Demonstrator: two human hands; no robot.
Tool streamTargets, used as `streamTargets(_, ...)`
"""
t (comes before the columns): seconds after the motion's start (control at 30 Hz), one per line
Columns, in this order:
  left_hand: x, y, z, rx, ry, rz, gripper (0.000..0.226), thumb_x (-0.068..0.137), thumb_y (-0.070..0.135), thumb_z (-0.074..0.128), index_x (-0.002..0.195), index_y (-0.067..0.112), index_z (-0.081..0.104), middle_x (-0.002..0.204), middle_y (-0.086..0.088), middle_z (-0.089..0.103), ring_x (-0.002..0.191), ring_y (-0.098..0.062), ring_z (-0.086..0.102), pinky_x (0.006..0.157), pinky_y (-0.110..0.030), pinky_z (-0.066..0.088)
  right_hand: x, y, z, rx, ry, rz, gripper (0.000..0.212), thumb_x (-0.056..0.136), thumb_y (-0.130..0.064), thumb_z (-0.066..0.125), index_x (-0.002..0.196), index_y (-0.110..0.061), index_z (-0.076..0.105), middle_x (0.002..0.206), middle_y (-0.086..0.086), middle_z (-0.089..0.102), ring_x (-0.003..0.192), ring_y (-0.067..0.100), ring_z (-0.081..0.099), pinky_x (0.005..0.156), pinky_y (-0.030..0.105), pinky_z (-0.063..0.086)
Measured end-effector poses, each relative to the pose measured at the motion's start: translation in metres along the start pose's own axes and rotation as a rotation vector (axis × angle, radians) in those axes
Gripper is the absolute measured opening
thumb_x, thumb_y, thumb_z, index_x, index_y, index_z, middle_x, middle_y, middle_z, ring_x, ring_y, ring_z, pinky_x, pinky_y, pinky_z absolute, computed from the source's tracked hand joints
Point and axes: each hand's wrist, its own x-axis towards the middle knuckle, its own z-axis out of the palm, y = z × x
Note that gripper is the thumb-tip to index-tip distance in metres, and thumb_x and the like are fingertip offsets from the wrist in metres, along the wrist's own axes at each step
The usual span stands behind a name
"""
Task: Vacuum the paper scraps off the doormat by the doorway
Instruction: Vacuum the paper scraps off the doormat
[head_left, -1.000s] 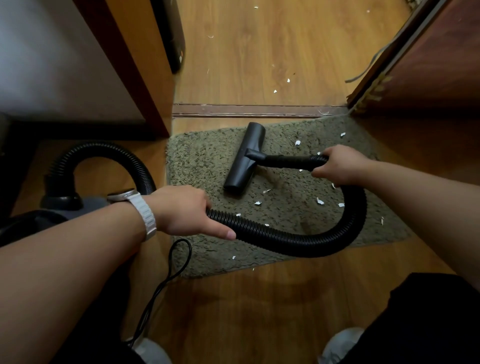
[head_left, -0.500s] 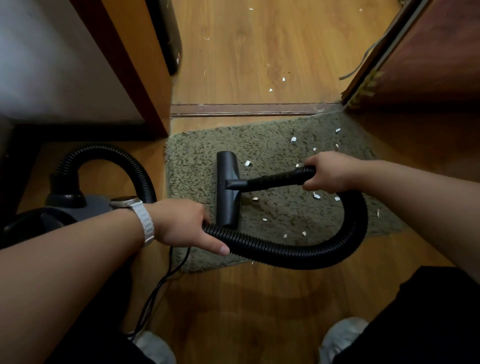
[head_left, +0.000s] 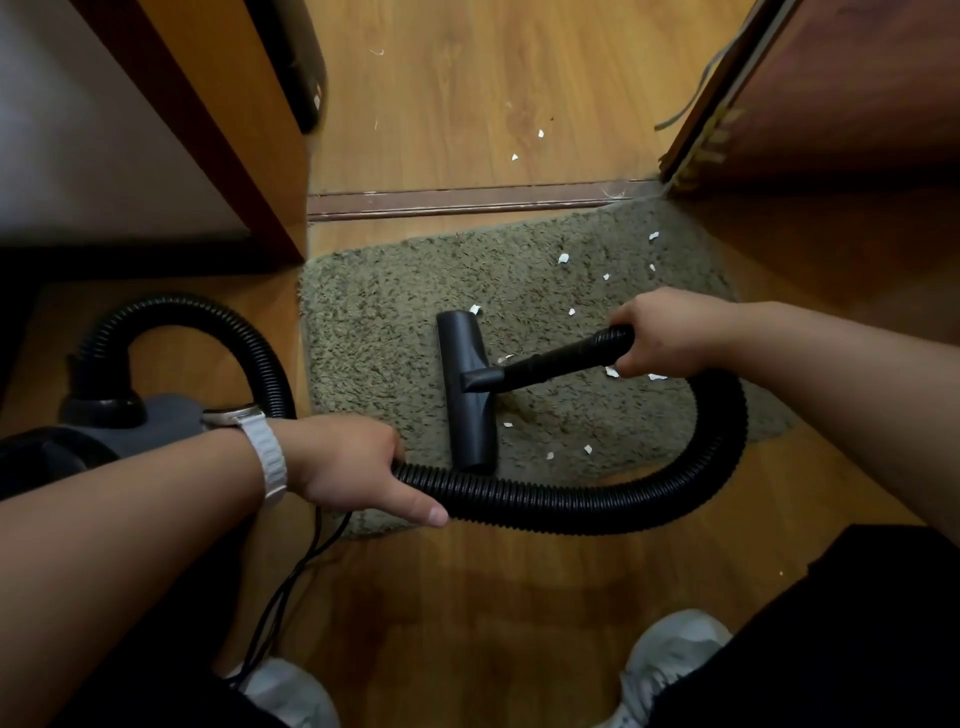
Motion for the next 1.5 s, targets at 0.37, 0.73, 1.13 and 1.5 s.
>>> streamTargets(0.37, -0.008, 0.001, 0.024, 0.134, 0.017, 0.002, 0.072, 0.061, 0.094, 0.048, 0.078, 0.026, 0.059, 0.072, 0.007, 0.063, 0.068, -0.013, 0.061, 0.059, -0.029, 0.045, -0.009, -0.029, 0.006, -0.042, 0.031, -0.114, 0.015, 0.085, -0.032, 0.066, 0.098, -0.026, 0.065, 0.078, -0.006, 0.062, 0.066, 0.009, 0.056, 0.05, 0.027, 0.04)
streamTargets(0.73, -0.018, -0.004, 0.036, 0.109, 0.044, 0.052, 0.084, 0.045, 0.101, 0.037, 0.075, 0.025, 0.058, 0.068, 0.007, 0.061, 0.065, -0.013, 0.059, 0.06, -0.03, 0.046, -0.018, -0.035, -0.002, -0.084, 0.0, -0.124, 0.016, 0.085, -0.03, 0.069, 0.099, -0.025, 0.065, 0.078, -0.004, 0.063, 0.065, 0.011, 0.057, 0.051, 0.027, 0.038)
streamTargets(1.13, -0.012, -0.003, 0.033, 0.079, -0.055, 0.085, 0.059, 0.07, 0.081, 0.062, 0.083, 0.023, 0.064, 0.067, 0.009, 0.059, 0.063, -0.01, 0.056, 0.057, -0.026, 0.042, -0.012, -0.05, 0.011, -0.131, -0.042, -0.257, 0.011, 0.082, -0.029, 0.068, 0.087, -0.031, 0.059, 0.076, -0.009, 0.061, 0.07, 0.01, 0.058, 0.054, 0.027, 0.04)
streamTargets(1.5, -0.007, -0.005, 0.034, 0.0, -0.092, 0.072, 0.056, 0.067, 0.082, 0.062, 0.08, 0.028, 0.062, 0.068, 0.009, 0.062, 0.066, -0.009, 0.06, 0.062, -0.027, 0.047, -0.009, -0.042, 0.007, -0.139, -0.049, -0.195, 0.012, 0.083, -0.029, 0.069, 0.091, -0.031, 0.061, 0.076, -0.007, 0.062, 0.068, 0.01, 0.058, 0.054, 0.028, 0.041)
